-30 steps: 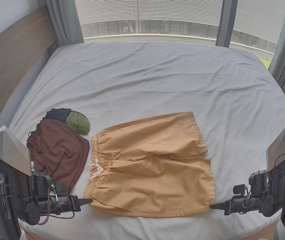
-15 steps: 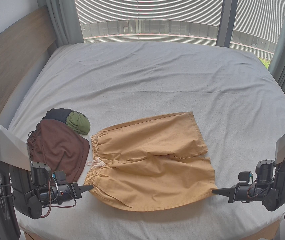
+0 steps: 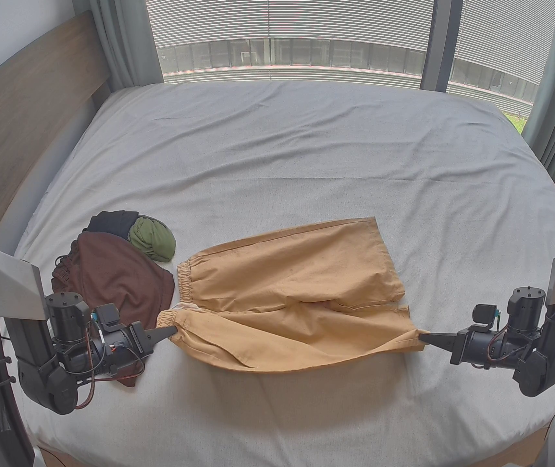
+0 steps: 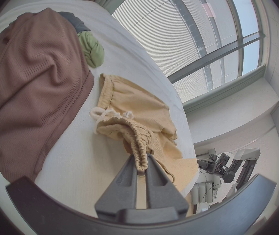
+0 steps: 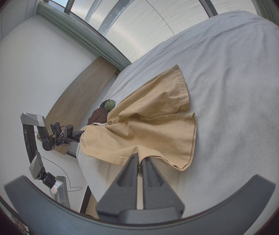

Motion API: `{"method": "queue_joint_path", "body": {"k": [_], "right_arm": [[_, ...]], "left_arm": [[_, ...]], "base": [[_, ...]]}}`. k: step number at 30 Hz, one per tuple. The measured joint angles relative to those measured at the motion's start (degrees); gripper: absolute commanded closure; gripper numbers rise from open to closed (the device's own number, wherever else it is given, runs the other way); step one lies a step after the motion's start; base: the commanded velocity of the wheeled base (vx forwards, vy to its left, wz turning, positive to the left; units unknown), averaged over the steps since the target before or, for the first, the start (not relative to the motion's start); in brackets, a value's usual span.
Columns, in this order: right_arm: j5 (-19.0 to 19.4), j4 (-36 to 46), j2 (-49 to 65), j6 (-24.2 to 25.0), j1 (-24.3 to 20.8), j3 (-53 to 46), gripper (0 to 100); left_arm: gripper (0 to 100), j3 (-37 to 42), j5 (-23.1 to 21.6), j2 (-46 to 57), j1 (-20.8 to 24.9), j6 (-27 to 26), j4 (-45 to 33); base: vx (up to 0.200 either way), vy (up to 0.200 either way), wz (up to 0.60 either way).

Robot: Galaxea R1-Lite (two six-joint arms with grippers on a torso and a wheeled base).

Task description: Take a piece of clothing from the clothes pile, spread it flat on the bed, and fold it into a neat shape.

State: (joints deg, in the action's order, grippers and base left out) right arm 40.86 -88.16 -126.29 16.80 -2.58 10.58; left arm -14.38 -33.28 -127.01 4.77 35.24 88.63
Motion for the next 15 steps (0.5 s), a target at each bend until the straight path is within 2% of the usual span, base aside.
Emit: {"method": "queue_joint_path", "body": {"k": [8,15], "right_arm": [[0.1,0.0,0.4,0.7,0.8,2.3,100],[-0.4,-0.1,1.0,3.6,0.6,5.5,100]], "left_arm": [[100,-0.8,0.4,0.9,-0.1,0.6,0.0],[100,-2.3,5.3,2.0,0.7,4.1,0.0]], "base": [[0.0,0.0,0.0],[0.0,0.0,0.0]]}}
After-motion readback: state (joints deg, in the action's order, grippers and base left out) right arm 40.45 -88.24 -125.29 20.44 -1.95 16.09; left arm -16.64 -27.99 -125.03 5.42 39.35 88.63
